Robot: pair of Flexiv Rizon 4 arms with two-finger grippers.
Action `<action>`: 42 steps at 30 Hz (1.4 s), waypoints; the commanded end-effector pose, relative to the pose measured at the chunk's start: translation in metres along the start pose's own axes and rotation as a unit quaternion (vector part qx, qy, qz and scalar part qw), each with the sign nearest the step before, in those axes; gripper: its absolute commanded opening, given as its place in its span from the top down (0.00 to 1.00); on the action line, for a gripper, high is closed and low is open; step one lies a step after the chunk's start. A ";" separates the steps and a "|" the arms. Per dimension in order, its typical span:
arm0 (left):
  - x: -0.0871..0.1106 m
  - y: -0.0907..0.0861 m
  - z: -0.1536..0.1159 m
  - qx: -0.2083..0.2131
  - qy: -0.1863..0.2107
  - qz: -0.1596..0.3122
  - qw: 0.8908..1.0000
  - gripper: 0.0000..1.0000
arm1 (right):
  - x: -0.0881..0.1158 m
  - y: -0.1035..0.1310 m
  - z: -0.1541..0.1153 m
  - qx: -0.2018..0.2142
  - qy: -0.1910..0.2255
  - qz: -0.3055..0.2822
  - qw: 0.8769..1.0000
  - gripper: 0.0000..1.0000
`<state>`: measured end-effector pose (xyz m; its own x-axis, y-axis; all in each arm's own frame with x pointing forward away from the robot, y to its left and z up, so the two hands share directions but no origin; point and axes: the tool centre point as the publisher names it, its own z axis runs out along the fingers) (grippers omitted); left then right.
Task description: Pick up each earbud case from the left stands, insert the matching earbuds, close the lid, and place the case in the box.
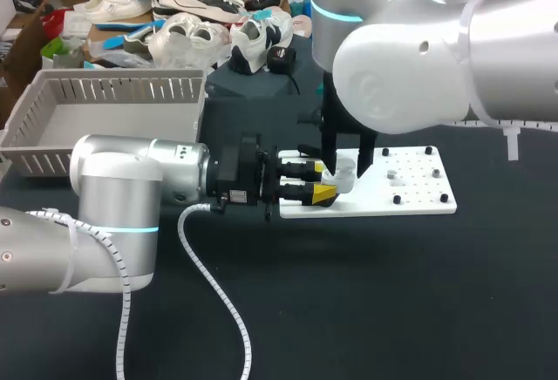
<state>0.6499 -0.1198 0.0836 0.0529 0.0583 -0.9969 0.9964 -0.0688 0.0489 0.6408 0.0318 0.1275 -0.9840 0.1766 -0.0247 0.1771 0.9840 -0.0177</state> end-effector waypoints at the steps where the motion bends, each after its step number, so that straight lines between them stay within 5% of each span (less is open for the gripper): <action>1: 0.001 0.000 0.000 -0.001 -0.001 0.001 1.000 1.00 | 0.003 0.000 -0.005 -0.004 -0.008 0.000 1.000 0.62; 7: 0.001 0.000 0.000 -0.001 -0.001 0.001 1.000 1.00 | 0.013 -0.011 -0.028 -0.027 -0.067 0.030 0.997 0.66; 19: 0.001 0.000 0.000 -0.001 -0.001 0.001 1.000 1.00 | 0.013 -0.049 -0.032 -0.036 -0.115 0.034 0.992 0.57; 30: 0.001 0.000 0.000 -0.001 -0.001 0.001 1.000 1.00 | -0.011 -0.091 -0.012 -0.055 -0.127 0.056 0.989 0.51; 42: 0.003 0.000 -0.005 -0.011 0.000 0.016 1.000 1.00 | -0.045 -0.099 0.014 -0.073 -0.111 0.095 0.987 0.38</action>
<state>0.6536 -0.1165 0.0815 0.0835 0.0610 -0.9946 0.9950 -0.0594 0.0799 0.6603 -0.0742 0.1228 -0.9008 0.3614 -0.2407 0.3333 0.9308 0.1502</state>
